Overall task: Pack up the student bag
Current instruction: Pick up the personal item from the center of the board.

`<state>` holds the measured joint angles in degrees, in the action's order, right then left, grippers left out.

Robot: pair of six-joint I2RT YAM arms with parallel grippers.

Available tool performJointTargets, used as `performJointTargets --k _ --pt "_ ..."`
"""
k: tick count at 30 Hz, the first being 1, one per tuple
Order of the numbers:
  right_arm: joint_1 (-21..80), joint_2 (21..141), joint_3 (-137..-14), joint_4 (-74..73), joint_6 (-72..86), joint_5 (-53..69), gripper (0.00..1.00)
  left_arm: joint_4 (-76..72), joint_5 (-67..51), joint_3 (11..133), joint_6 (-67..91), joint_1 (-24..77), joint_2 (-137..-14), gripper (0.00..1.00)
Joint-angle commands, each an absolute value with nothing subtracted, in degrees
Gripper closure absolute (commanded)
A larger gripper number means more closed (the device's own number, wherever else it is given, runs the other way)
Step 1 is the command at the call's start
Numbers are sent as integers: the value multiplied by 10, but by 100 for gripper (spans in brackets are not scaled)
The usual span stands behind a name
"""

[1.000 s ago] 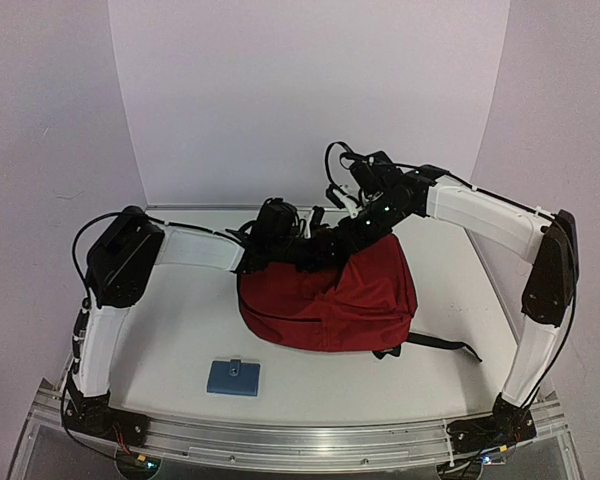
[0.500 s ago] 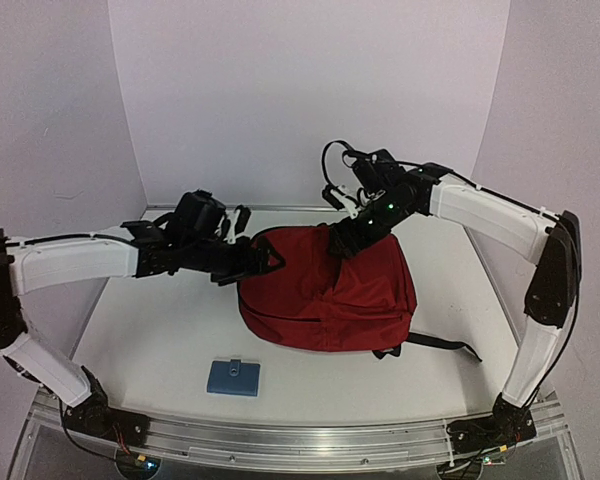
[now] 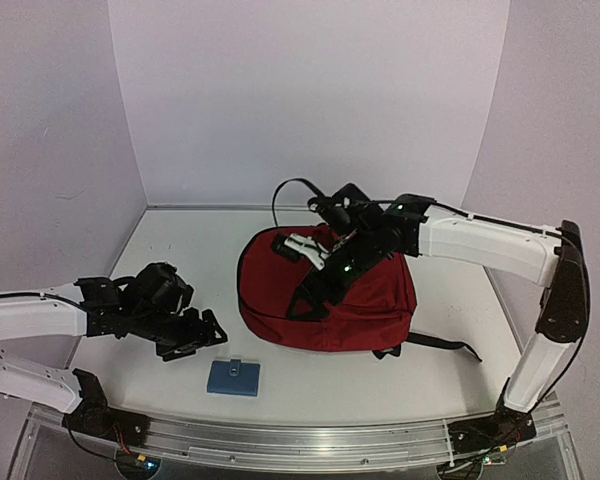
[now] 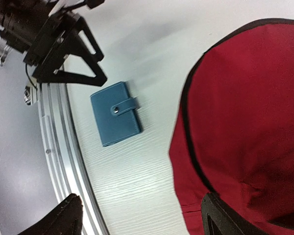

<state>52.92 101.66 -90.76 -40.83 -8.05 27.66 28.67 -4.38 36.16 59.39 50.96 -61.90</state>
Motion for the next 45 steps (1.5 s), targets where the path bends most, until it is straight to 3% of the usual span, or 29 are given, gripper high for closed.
performJointTargets --k 1,4,11,15,28,36,41,45 --pt "552 1050 -879 -374 -84 315 18 321 -22 345 652 523 -629 15" --pt "568 1064 -857 -338 -67 327 18 307 -29 330 662 524 -639 18" --pt "593 1116 -833 -298 -45 353 22 231 -51 308 665 524 -691 37" --pt "610 1146 -826 -275 -38 360 31 173 -64 287 678 524 -722 47" --pt "657 1258 -851 -237 -13 348 42 82 -76 263 687 549 -770 63" --pt "657 1280 -859 -232 -4 331 46 81 -57 257 683 565 -704 82" --pt "658 1260 -856 -233 -8 323 46 111 -47 254 680 567 -633 99" --pt "649 1232 -863 -237 -4 330 43 140 -31 249 680 568 -578 100"
